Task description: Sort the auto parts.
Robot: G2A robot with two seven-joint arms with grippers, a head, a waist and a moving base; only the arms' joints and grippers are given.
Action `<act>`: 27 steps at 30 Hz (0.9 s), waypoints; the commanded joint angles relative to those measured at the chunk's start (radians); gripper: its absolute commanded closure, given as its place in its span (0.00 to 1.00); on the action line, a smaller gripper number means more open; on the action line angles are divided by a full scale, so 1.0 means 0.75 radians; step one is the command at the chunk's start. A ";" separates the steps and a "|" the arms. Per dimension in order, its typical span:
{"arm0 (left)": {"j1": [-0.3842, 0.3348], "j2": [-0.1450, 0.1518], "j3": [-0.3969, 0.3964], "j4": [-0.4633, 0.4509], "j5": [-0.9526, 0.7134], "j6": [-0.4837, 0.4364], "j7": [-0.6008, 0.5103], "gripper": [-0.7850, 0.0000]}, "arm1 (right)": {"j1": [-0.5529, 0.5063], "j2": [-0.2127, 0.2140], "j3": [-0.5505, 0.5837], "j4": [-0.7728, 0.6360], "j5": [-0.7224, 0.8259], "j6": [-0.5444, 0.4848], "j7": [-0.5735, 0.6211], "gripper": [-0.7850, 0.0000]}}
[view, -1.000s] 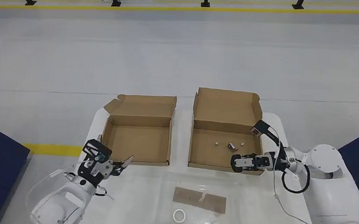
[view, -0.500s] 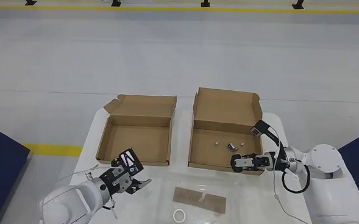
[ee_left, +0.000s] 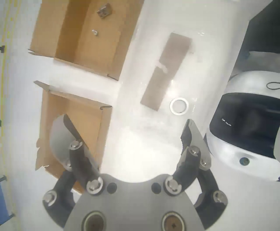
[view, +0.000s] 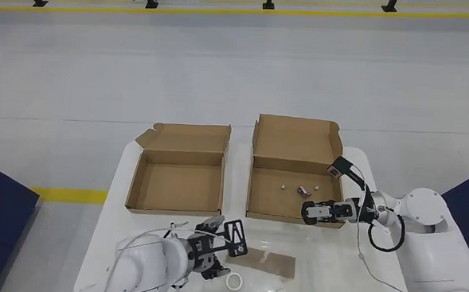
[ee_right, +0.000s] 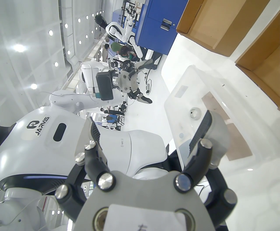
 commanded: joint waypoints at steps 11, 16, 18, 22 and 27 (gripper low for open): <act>-0.186 0.000 0.182 0.089 -0.080 0.143 -0.141 0.00 | 0.000 0.000 0.000 0.000 0.000 0.000 0.000 0.00; -0.340 -0.006 0.409 0.165 -0.067 0.200 -0.199 0.00 | 0.000 0.000 0.000 0.000 0.000 0.000 0.000 0.00; -0.451 -0.015 0.512 0.243 -0.156 0.240 -0.239 0.00 | 0.000 0.000 0.000 0.000 0.000 0.000 0.000 0.00; -0.681 -0.049 0.720 0.368 -0.364 0.314 -0.312 0.00 | 0.000 0.000 0.000 0.000 0.000 0.000 0.000 0.00; -0.857 -0.108 0.883 0.489 -0.570 0.373 -0.371 0.00 | 0.000 0.000 0.000 0.000 0.000 0.000 0.000 0.00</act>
